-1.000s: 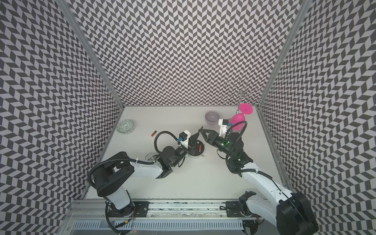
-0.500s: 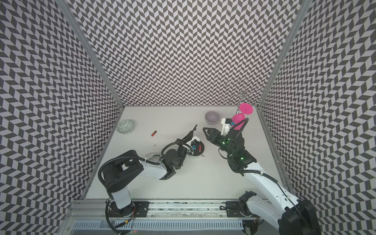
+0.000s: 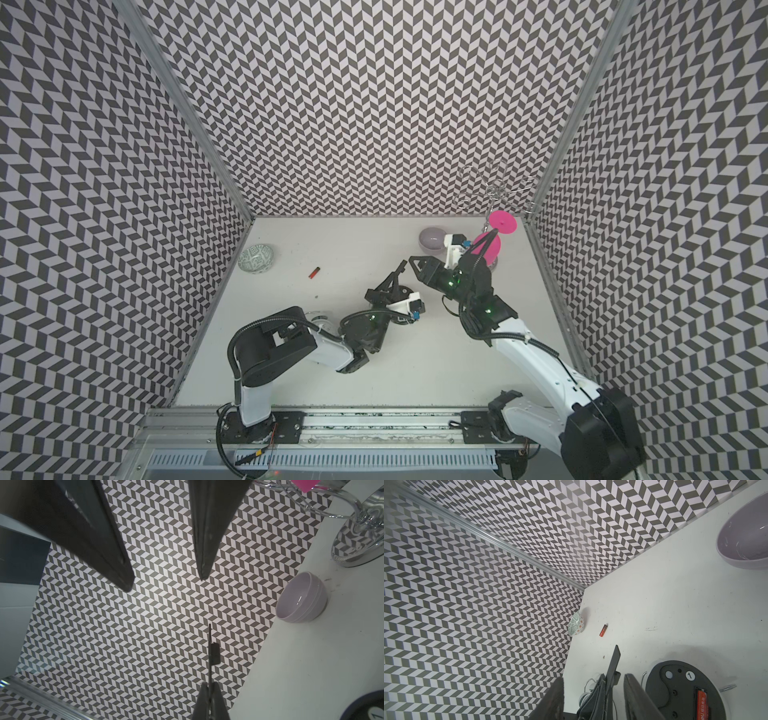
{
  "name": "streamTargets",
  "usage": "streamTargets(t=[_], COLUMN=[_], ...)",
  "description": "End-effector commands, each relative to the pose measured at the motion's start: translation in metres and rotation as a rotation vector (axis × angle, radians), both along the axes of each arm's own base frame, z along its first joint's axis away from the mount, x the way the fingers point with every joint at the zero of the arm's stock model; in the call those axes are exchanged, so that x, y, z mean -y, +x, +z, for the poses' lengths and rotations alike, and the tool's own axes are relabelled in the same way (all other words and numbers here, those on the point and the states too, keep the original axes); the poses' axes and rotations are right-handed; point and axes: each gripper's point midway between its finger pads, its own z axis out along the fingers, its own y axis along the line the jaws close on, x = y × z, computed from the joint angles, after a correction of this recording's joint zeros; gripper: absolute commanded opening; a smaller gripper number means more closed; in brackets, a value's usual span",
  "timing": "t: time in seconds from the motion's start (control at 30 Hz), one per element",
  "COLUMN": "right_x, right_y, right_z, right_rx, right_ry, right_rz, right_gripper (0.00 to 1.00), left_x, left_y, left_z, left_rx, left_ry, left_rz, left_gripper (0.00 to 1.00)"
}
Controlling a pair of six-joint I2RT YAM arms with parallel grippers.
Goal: Insert the battery into the alarm
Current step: Pick up the cover from the center of the board.
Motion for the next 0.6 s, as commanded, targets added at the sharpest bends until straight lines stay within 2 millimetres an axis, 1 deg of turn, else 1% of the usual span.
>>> streamTargets(t=[0.0,0.23,0.37,0.43,0.5,0.57], right_x=[-0.008,-0.017,-0.011,-0.008,-0.009,-0.013], right_y=[0.004,0.008,0.013,0.014,0.014,0.013], right_z=[0.013,0.002,-0.011,-0.013,-0.014,-0.014], right_rx=[0.035,-0.004,-0.051,-0.06,-0.061,-0.064], right_ry=[0.017,0.031,0.018,0.026,0.046,0.059], right_rz=[0.042,0.084,0.046,0.035,0.047,0.072], right_gripper=[0.45,0.41,0.42,0.43,0.42,0.4], left_x=[-0.012,-0.012,-0.015,-0.015,-0.015,-0.015], left_y=[-0.011,-0.016,-0.015,-0.014,-0.014,-0.015], left_z=[0.04,0.046,0.048,0.049,0.049,0.049], left_rx=[0.141,0.158,0.157,0.158,0.158,0.16], left_ry=[-0.128,-0.153,-0.169,-0.175,-0.178,-0.179], left_rz=[0.036,0.044,0.057,0.06,0.062,0.062], left_gripper=[0.0,0.0,0.0,0.0,0.0,0.0])
